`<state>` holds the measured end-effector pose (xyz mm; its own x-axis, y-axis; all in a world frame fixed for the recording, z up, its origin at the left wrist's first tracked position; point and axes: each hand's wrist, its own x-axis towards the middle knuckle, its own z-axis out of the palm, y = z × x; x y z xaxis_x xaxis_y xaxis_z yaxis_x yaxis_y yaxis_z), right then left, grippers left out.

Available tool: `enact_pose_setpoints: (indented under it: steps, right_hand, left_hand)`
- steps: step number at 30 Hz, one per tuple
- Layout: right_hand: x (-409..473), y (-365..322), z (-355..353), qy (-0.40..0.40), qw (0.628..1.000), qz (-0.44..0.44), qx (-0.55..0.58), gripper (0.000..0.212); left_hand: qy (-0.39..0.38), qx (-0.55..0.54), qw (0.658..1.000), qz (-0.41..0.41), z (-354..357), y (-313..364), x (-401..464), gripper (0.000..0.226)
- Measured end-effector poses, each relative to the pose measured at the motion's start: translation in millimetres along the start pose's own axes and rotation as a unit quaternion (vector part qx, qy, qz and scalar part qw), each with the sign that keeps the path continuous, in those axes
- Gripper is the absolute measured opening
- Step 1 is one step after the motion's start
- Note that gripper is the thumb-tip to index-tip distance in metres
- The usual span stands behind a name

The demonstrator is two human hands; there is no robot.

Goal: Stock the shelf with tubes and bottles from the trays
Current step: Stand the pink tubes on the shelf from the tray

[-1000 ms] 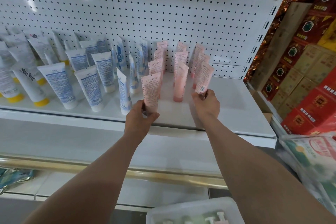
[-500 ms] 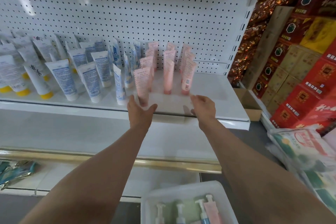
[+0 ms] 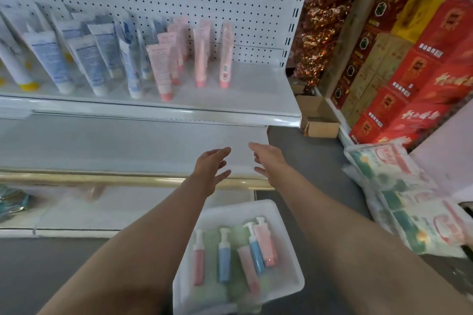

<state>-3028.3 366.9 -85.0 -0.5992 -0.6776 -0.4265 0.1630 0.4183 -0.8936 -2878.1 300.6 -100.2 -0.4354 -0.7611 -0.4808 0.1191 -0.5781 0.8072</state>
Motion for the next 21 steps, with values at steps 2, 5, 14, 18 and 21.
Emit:
enact_pose_setpoints:
  steps: [2, 5, 14, 18, 21]
  right_hand:
    - [0.7, 22.8, -5.4, 0.007, 0.999, 0.03, -0.007, 0.025]
    - [5.8, 57.9, -11.6, 0.024, 0.998, 0.061, -0.021, 0.02]
    - [16.3, 183.0, -24.8, 0.056, 0.977, 0.193, -0.073, 0.02]
    - [13.0, 242.7, -28.3, 0.066, 0.962, 0.254, -0.08, 0.025]
    - [13.6, 274.1, -31.7, 0.076, 0.952, 0.282, -0.094, 0.019]
  left_hand:
    - [0.006, 0.011, 1.0, -0.026, 1.5, -25.3, 1.9, 0.041]
    - [0.009, 0.038, 0.997, -0.068, -0.5, -60.8, 4.6, 0.046]
    - [0.024, 0.106, 0.976, -0.19, -31.1, -166.9, 29.1, 0.036]
    - [0.02, 0.161, 0.95, -0.266, -39.5, -214.7, 34.8, 0.021]
    - [0.013, 0.187, 0.937, -0.293, -46.7, -249.7, 44.9, 0.03]
